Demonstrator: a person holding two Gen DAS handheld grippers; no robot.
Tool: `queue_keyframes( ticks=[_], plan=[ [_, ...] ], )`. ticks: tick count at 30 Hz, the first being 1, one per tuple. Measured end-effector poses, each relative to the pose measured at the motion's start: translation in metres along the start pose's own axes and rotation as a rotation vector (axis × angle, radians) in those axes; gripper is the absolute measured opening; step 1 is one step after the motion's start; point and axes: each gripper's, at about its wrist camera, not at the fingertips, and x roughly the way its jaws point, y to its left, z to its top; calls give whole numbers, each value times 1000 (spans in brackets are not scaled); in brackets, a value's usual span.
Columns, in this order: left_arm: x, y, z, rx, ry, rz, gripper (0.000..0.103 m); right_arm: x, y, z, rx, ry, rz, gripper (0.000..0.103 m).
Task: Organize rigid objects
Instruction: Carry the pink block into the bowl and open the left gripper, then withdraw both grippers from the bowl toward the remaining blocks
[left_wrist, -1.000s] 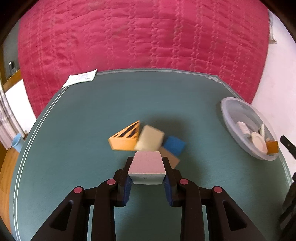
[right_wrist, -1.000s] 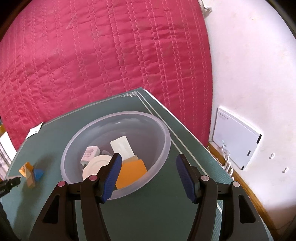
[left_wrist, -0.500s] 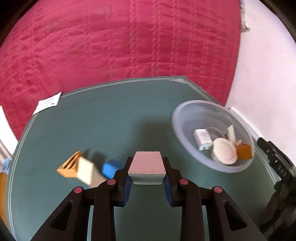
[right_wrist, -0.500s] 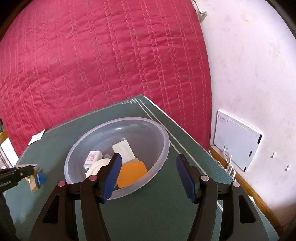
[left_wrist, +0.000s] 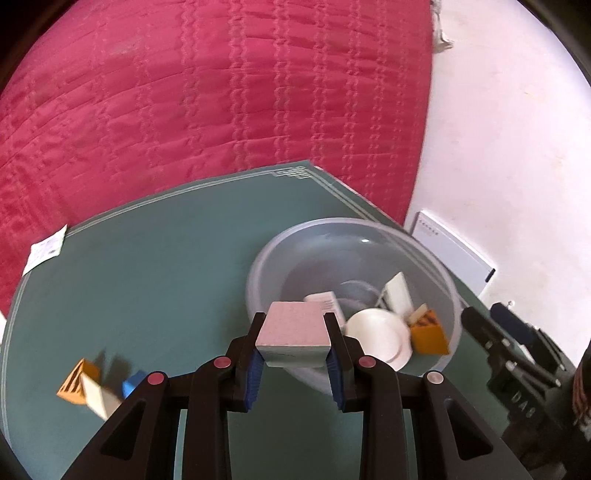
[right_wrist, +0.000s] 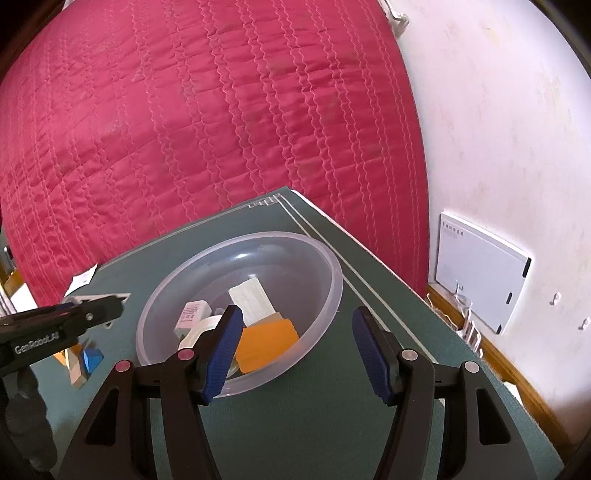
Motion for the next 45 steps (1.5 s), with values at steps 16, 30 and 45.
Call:
queue_keyframes(
  ticks=[16,30,45],
  plan=[
    [14,13,-1,-60,3,7,54,2,1,0,5,3,-1,63],
    [2,31,-9,-98,-2,57,71,2,1,0,6,5,0,63],
    [-19,72,-24,-179,-12,153,79,2,2,-2,5,6,-1,64]
  ],
)
